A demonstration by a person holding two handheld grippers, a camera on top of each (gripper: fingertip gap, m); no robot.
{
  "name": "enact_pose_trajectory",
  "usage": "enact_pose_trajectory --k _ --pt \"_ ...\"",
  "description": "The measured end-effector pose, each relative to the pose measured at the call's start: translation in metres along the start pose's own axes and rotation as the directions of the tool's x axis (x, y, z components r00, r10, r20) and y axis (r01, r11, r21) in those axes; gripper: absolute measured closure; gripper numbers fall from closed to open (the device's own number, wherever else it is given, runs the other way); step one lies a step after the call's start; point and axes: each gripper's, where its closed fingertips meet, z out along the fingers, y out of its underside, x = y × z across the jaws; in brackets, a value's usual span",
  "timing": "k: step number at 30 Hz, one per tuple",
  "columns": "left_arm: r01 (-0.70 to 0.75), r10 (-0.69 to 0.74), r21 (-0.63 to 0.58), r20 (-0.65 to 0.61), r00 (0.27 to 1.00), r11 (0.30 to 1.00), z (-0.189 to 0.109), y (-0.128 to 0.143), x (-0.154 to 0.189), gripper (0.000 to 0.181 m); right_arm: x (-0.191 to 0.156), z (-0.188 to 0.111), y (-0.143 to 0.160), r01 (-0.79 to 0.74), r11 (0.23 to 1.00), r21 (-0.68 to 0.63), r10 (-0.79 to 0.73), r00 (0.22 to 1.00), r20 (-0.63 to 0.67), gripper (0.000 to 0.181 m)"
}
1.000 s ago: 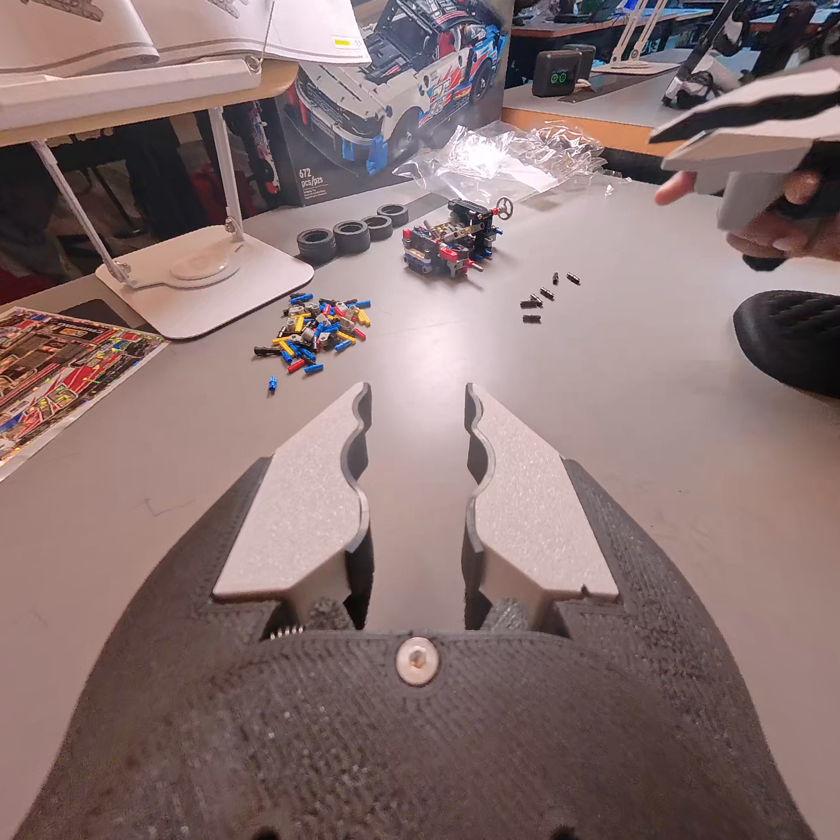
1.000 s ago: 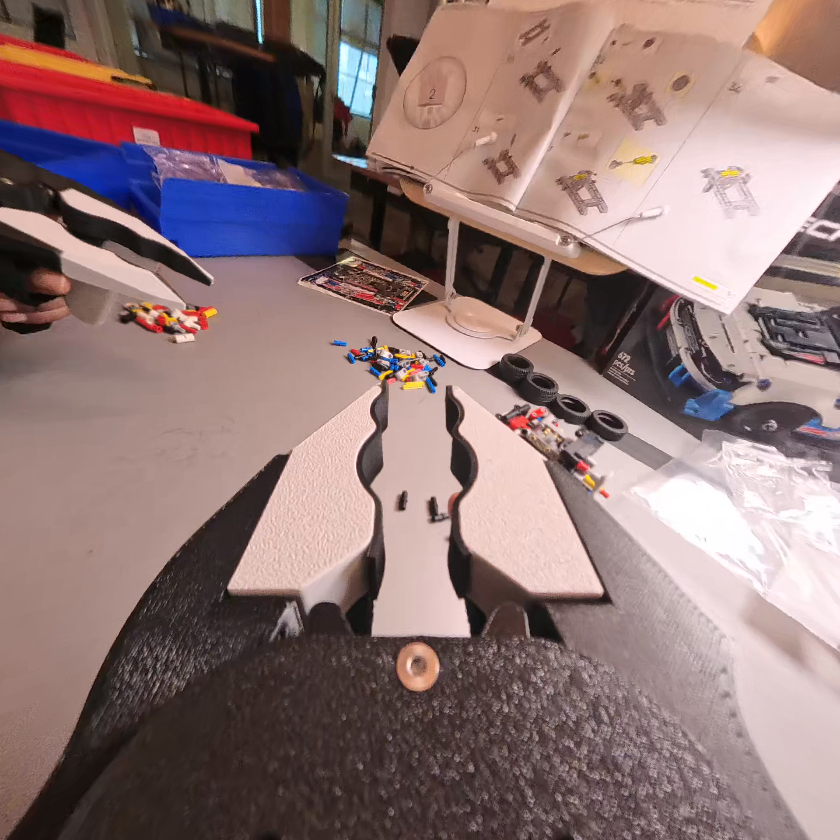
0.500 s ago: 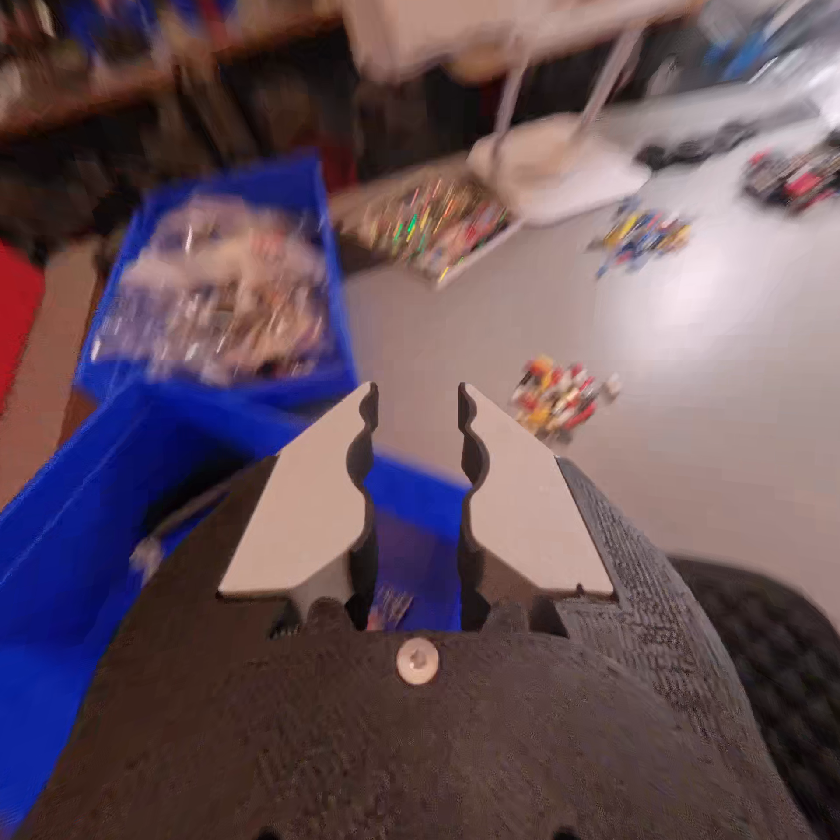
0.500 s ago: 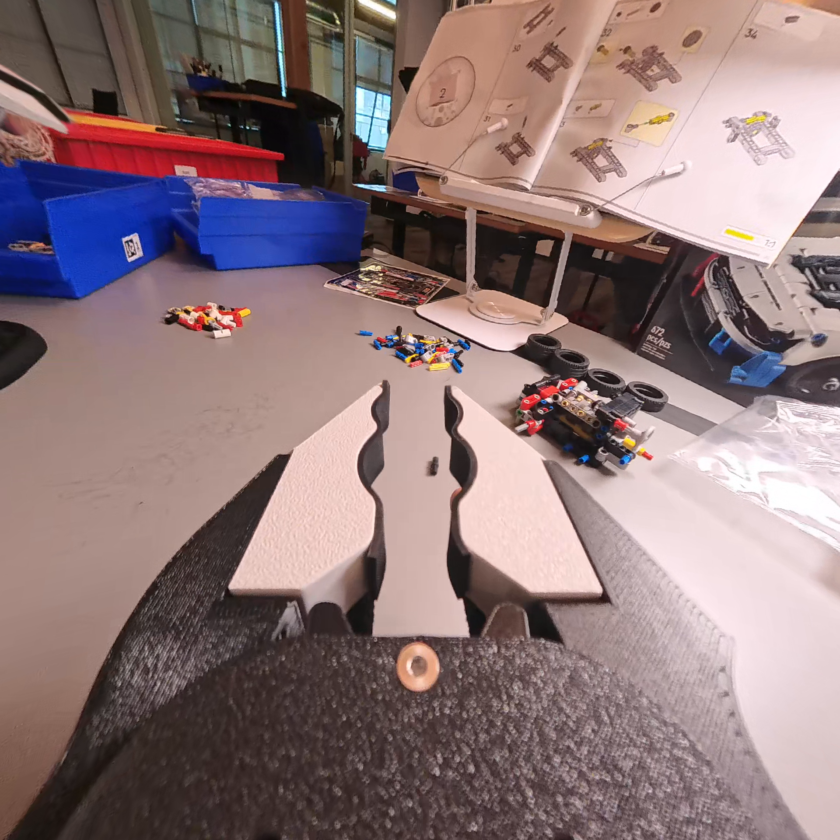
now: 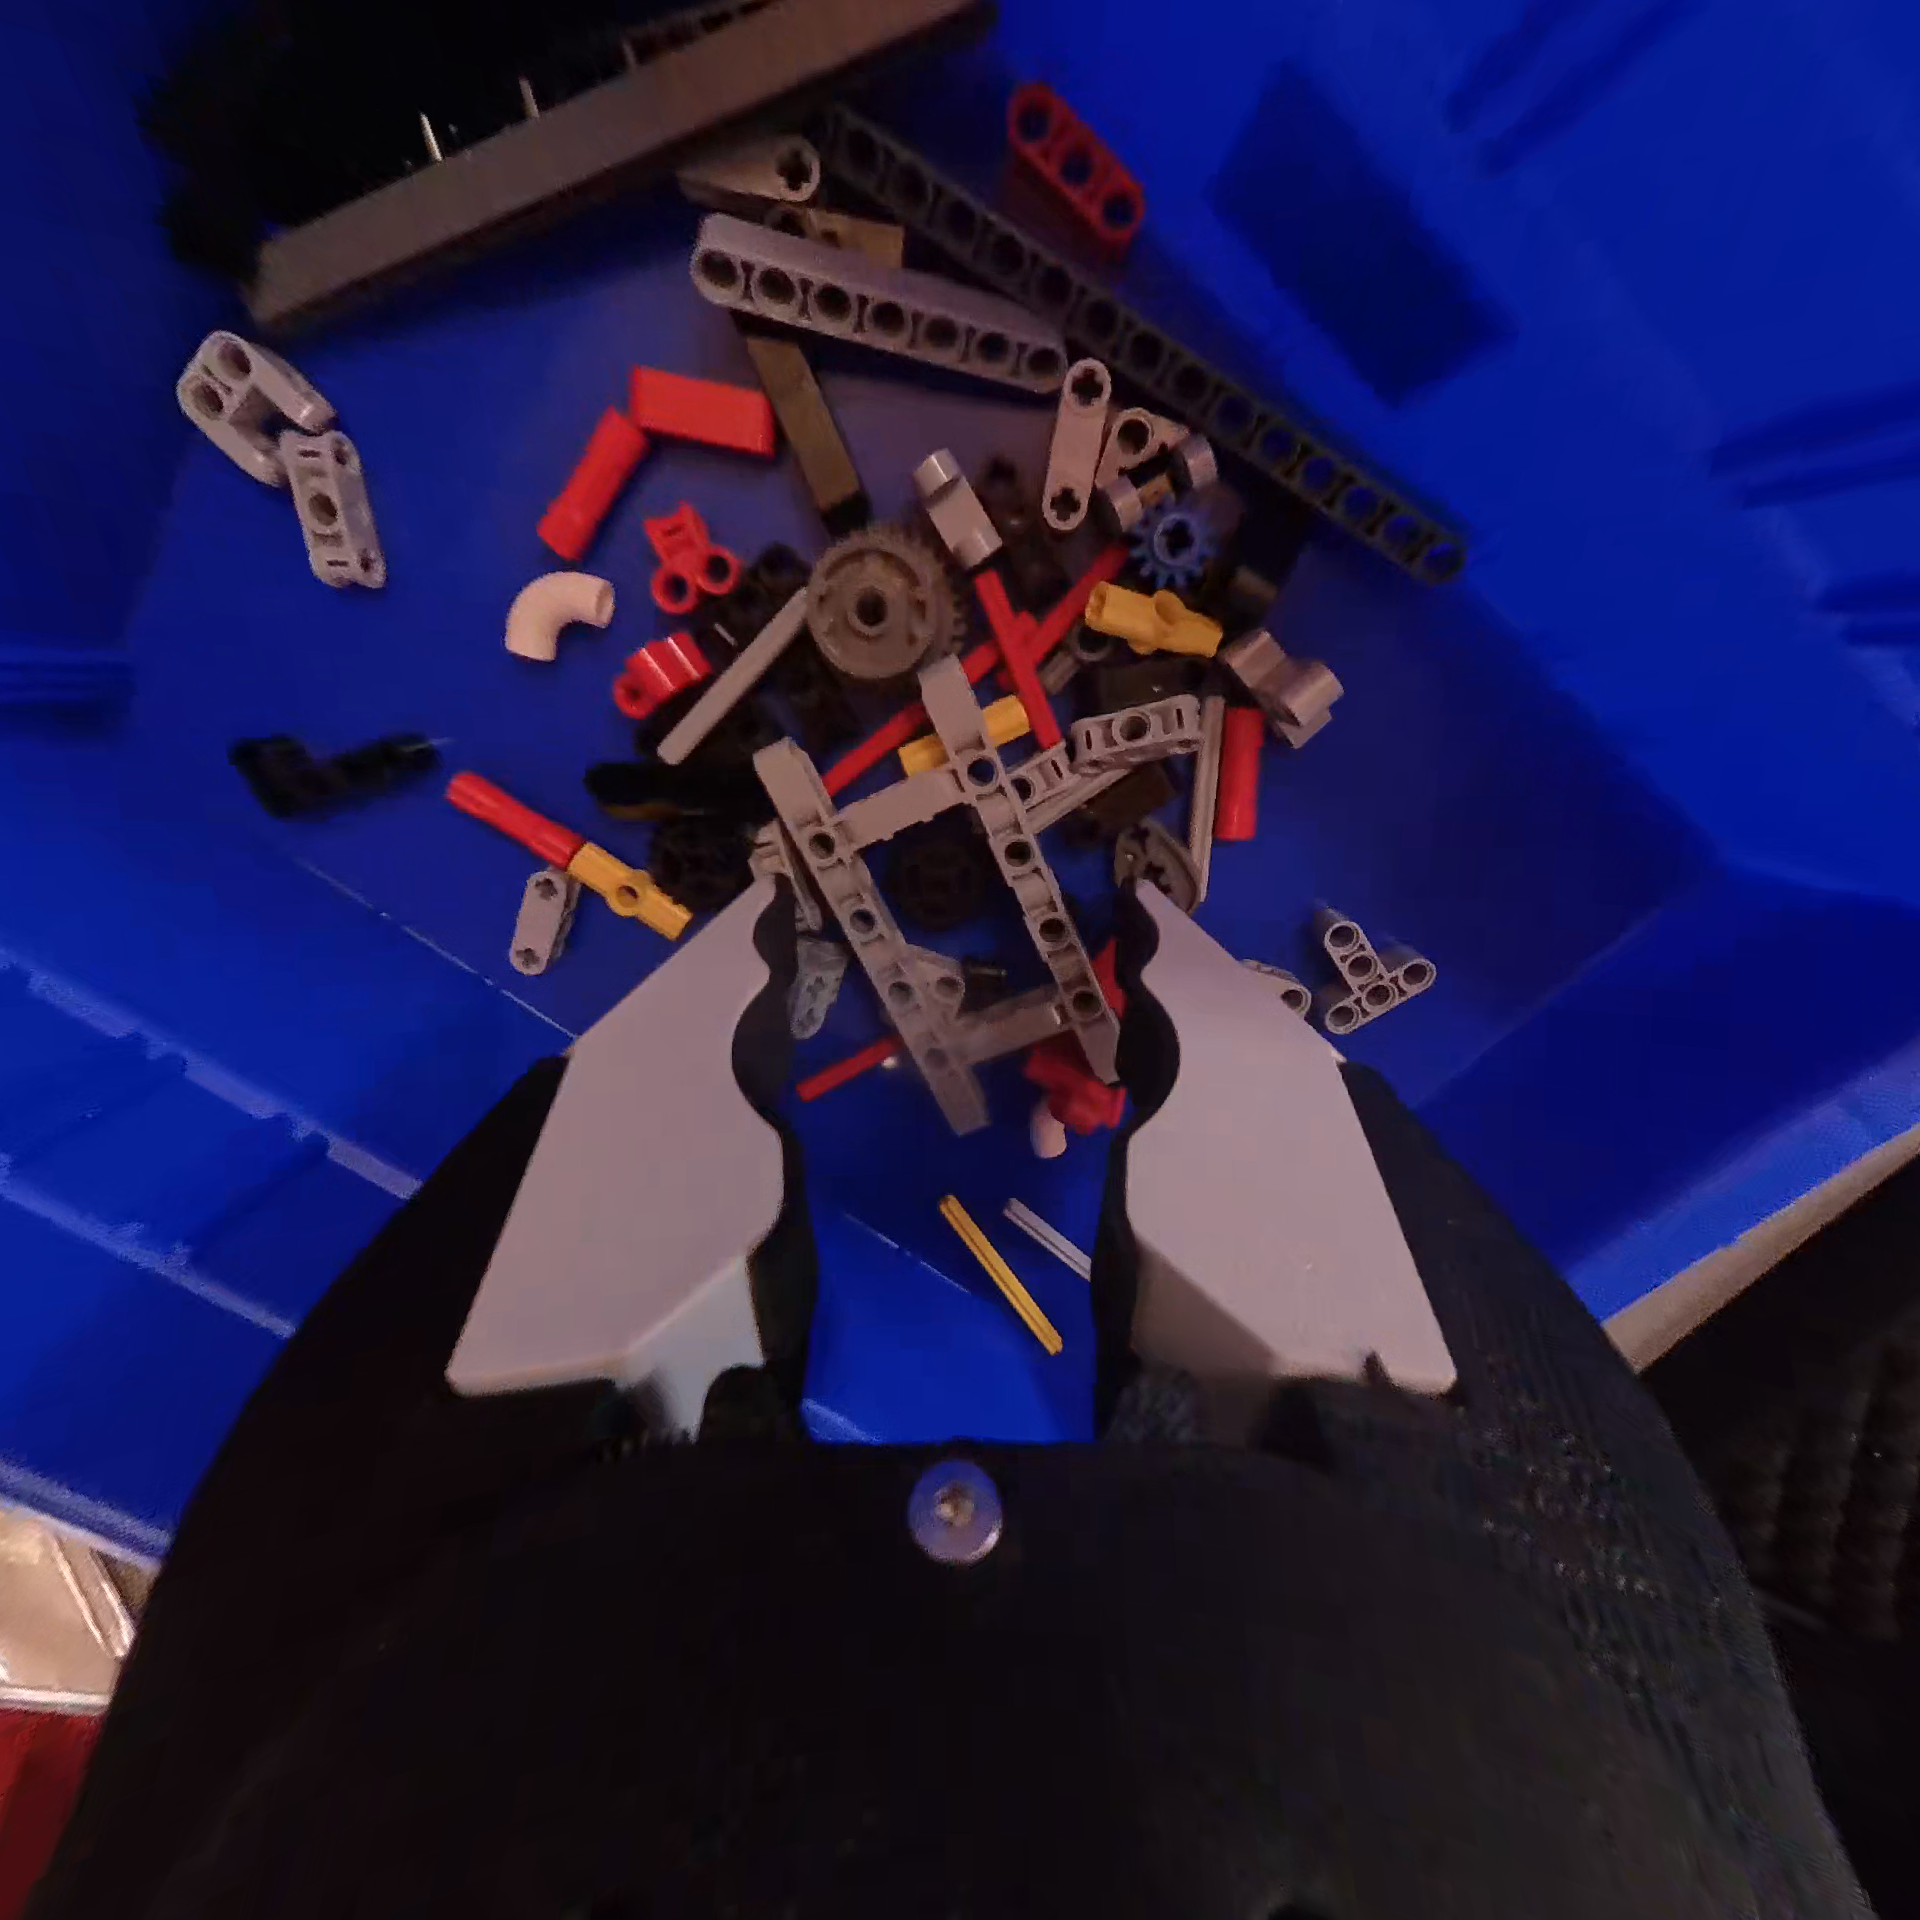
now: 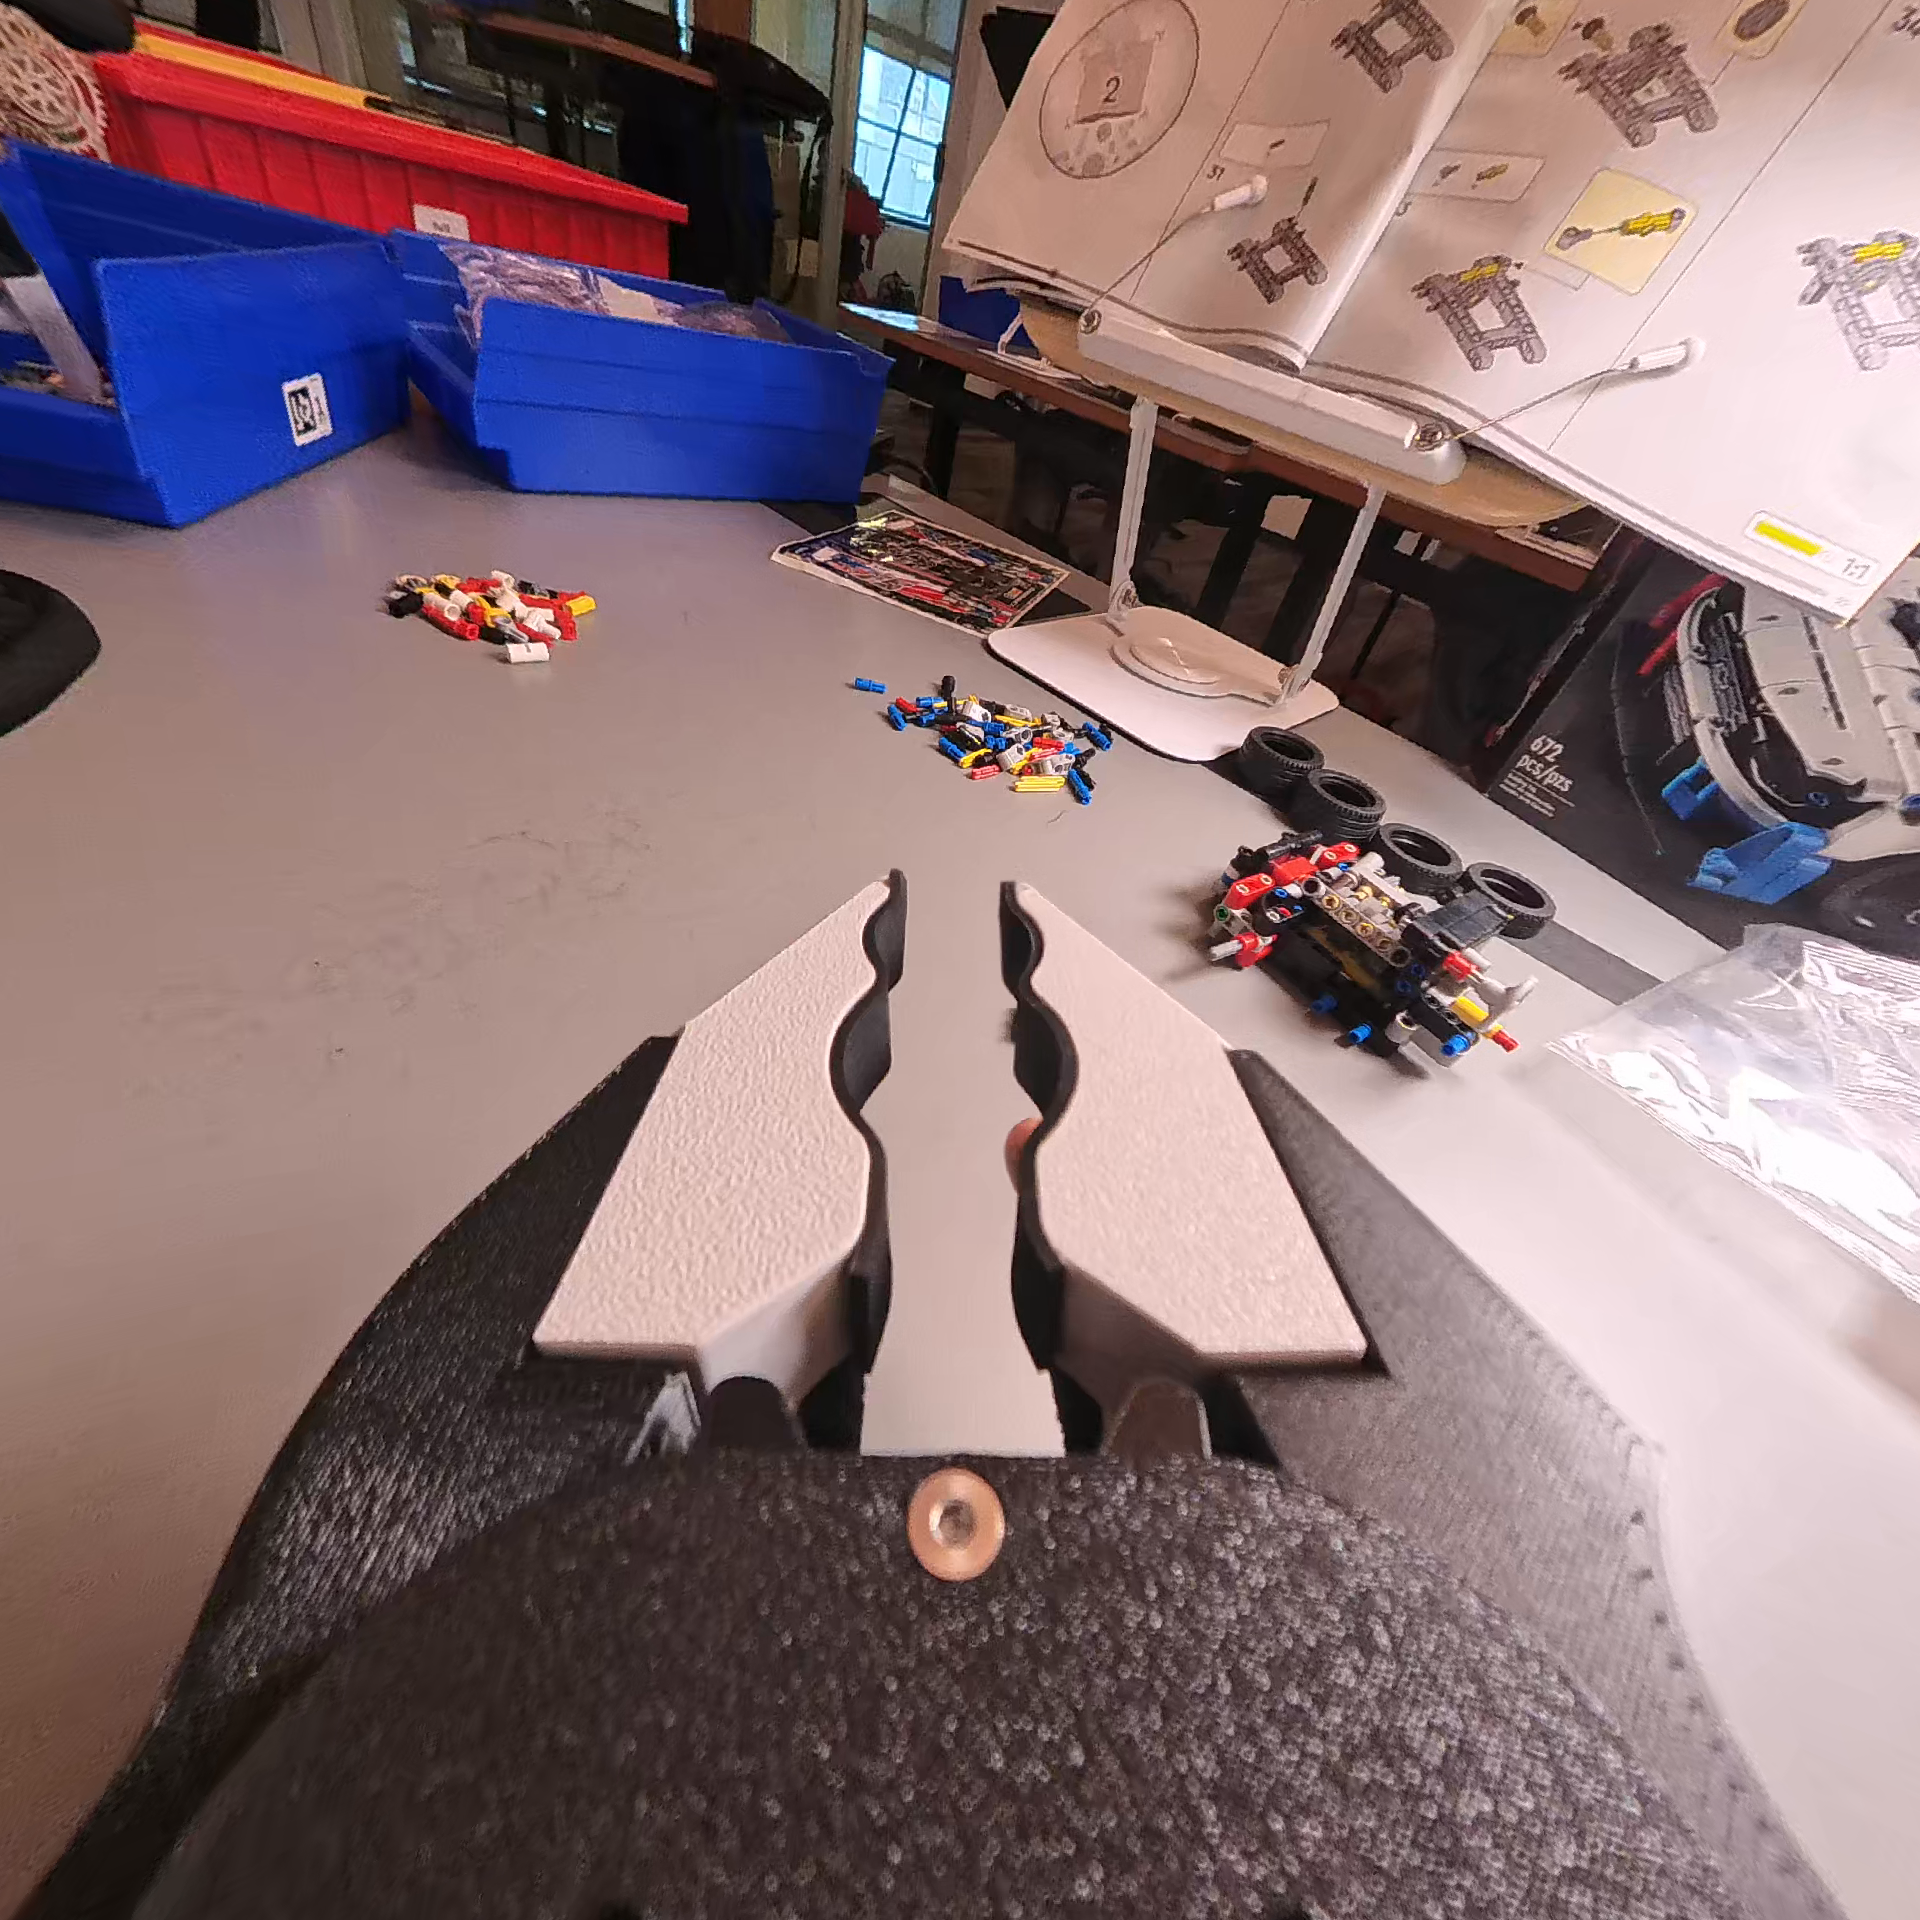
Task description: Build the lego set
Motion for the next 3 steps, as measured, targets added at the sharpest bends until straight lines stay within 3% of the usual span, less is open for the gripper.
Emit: enact_pose_trajectory --k 1,3 --pt "0.003 -0.003 -0.005 -0.003 1.0 1.0 0.0003 0.0001 0.0001 0.121 -0.0006 0.0003 0.0005 0.004 1.0 -0.003 -0.004 1.0 0.001 0.165" --pt "0.012 -0.011 -0.016 0.021 1.0 1.0 0.0001 0.0016 -0.0059 0.123 -0.0014 0.0005 0.0009 0.008 1.0 -0.006 -0.008 1.0 0.003 0.166"
